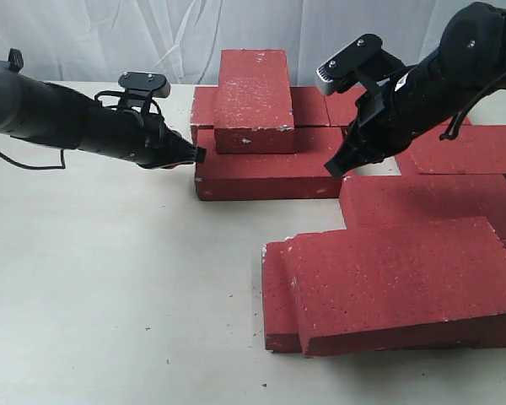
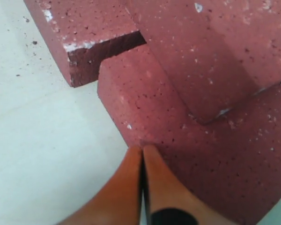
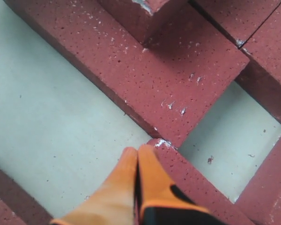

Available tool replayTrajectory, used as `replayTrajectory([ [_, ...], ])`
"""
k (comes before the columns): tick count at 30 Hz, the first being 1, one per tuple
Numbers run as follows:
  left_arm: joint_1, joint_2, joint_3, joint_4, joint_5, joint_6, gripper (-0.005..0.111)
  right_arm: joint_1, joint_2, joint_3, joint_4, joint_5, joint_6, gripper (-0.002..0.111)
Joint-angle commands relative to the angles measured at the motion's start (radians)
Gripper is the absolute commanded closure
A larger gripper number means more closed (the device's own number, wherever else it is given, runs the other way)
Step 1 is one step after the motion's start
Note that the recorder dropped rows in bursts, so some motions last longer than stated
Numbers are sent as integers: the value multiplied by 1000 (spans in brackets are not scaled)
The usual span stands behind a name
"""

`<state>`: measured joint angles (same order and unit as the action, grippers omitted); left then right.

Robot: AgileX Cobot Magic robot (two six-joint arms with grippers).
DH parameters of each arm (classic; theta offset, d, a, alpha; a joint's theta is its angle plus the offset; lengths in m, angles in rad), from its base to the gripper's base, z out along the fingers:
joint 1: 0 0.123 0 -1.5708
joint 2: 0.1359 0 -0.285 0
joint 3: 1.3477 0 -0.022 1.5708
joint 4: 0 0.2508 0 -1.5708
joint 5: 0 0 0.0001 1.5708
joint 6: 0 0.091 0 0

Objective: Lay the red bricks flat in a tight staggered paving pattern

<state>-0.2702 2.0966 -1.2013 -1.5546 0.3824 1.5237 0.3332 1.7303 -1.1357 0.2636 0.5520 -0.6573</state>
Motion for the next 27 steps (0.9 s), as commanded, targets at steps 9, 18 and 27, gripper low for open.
replayTrajectory([
  [9,-64,15,-29,-3,-25,-5,107,-2,-3,5,23,-9,-1,109],
  [18,-70,42,-55,-25,-75,-7,107,6,5,5,19,-8,-24,109],
  [27,-70,-87,-55,71,-188,-7,87,6,7,5,19,-5,-44,109],
])
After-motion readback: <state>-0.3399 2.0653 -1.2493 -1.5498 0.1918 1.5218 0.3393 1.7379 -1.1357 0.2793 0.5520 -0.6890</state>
